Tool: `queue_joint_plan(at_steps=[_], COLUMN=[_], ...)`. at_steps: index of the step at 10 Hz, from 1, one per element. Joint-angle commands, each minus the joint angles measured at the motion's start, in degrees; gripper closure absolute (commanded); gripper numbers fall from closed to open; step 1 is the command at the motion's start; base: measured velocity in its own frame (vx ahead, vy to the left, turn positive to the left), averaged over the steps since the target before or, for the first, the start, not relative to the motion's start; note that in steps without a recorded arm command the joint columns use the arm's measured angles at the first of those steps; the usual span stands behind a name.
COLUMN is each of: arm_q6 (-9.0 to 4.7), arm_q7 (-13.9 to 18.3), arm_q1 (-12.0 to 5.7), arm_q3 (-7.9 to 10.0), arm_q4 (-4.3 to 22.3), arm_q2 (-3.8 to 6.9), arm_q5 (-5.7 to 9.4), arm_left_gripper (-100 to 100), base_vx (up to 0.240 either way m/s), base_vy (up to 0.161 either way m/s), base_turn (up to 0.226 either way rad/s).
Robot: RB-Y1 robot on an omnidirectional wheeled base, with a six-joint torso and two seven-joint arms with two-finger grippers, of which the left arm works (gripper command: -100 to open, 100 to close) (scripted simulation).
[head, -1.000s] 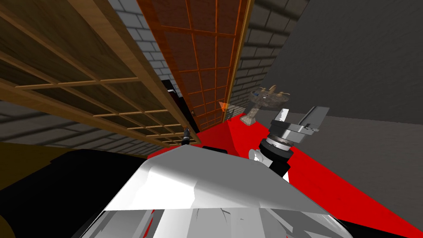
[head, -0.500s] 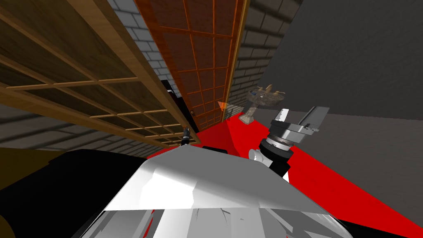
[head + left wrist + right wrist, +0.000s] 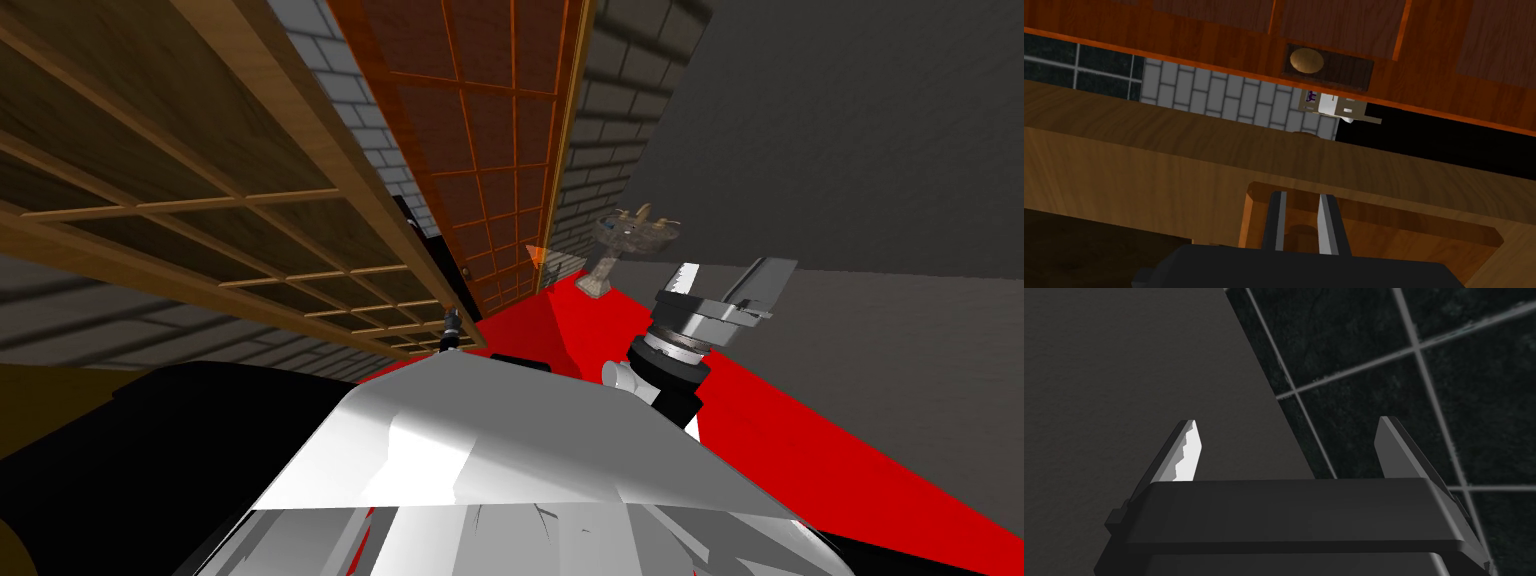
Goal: Pull the door open
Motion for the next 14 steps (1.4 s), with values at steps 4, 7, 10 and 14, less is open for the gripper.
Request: queue_joint_plan(at_steps=[4,7,10,14], arm_q6=[0.94,0.94,0.9,0.9], arm_q7=[5.86,6.64,11.41,11.41], arm_q1=[0.71,0.71,0.49,0.49], arm_q3=[0.38,0.38,-0.34,-0.34], arm_q4=[0.07,0.07,0.13,0.13], arm_q2=[1.37,1.37,1.66,1.66], arm_q5=[1.55,1.55,2.23,2.23], arm_left_gripper=[100,100,100,100], base_vx=[-0.035,-0.03,-0.045,-0.005], base_vy=[0.013,0.009,0.014,-0.004], base_turn=[-0.044,-0.016,-0.056,0.005])
